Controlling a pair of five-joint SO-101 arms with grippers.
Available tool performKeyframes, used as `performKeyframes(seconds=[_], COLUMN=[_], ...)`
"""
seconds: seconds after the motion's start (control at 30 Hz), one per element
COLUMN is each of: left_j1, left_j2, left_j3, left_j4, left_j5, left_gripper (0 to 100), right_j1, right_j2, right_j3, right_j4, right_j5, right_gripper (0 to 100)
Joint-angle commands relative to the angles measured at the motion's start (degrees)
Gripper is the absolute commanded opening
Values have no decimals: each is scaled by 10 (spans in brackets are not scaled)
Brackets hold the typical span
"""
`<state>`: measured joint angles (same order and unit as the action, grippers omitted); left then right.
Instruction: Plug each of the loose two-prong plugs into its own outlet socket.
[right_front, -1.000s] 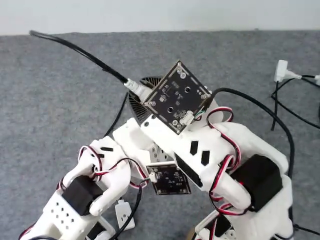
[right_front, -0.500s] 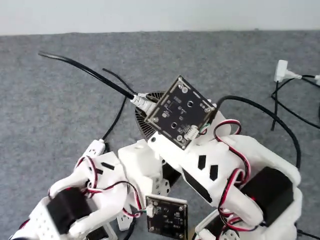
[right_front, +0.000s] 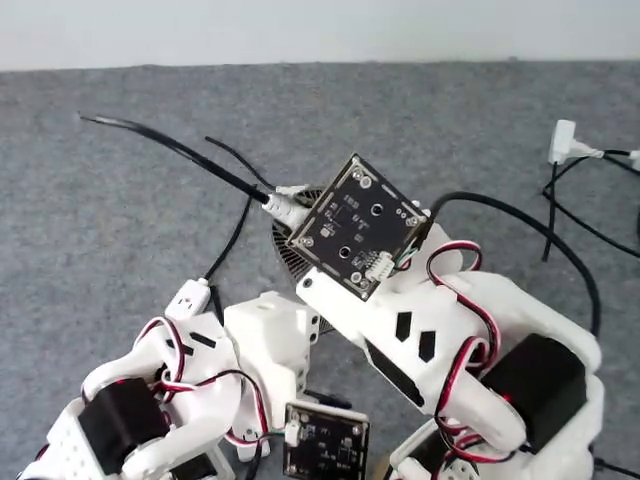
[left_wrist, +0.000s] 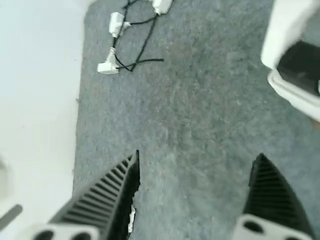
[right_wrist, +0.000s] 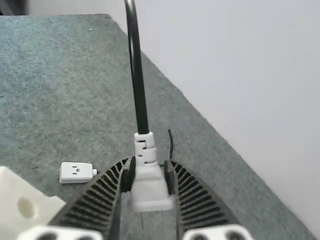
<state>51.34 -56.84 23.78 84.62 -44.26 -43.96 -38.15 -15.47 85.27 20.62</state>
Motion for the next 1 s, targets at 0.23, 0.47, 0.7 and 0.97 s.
performKeyframes(seconds=[0.23,0.47,0.7,0.97], left_j1=[4,-51,-50,-53], left_j2=[-48,-129,-229,-313], left_j3=[-51,-63,65,225], left_j4=[47,-51,-251,-338], left_j5=[-84,-80,34,45], left_gripper=[328,285,286,287], right_j1=[-60,-56,-38,-66], right_j2=[-15,-15,-15,-15], right_j3=[-40,-62,-64,-63], right_j4=[31,-10,-53,-44], right_j5=[9,-56,-66,-66], right_gripper=[8,9,9,9])
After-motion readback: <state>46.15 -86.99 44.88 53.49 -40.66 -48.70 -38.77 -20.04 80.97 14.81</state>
